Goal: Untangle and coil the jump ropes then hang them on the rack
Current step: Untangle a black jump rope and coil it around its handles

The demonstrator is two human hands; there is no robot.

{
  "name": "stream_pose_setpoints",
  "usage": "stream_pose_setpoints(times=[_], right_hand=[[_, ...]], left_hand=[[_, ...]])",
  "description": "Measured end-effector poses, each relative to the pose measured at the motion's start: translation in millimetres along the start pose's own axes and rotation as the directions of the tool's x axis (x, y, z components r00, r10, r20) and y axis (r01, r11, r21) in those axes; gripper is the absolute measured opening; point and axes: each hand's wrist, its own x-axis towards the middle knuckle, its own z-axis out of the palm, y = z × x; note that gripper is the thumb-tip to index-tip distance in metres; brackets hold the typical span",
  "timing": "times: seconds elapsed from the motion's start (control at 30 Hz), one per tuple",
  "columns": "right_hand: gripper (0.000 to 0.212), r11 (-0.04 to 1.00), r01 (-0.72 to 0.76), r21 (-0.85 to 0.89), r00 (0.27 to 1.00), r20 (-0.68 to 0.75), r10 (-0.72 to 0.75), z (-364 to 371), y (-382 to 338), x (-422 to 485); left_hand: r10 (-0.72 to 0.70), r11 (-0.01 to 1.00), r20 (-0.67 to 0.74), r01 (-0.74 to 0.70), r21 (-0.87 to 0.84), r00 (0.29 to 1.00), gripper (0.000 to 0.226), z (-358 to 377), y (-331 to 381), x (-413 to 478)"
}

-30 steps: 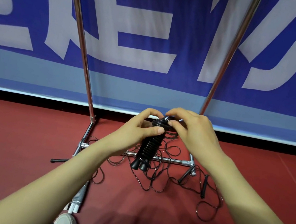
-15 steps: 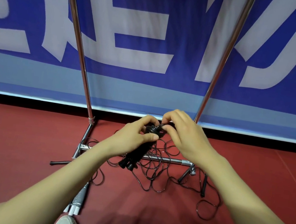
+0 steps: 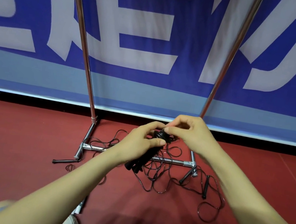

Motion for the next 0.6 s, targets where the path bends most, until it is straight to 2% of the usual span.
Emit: stream_pose_setpoints(times=[0.13, 0.37, 0.6], right_hand=[[0.02, 0.997, -0.015, -0.078, 0.995, -0.099, 0.008, 3.6, -0.9, 0.8], [0.014, 0.988, -0.095, -0.12, 0.992, -0.096, 0.083, -4.2, 2.5, 1.0], [0.011, 0.971, -0.131, -0.2, 0.991, -0.026, 0.129, -11.1, 1.0, 2.8]], left_hand=[[-0.038, 0.997, -0.048, 0.034, -0.071, 0.998, 0.022, 2.8, 1.0, 1.4], [-0.027, 0.998, -0.076, 0.023, -0.065, 0.997, 0.024, 10.5, -1.8, 3.1], [-0.009, 1.0, -0.089, 0.01, 0.009, 0.996, 0.025, 13.7, -3.4, 0.6]])
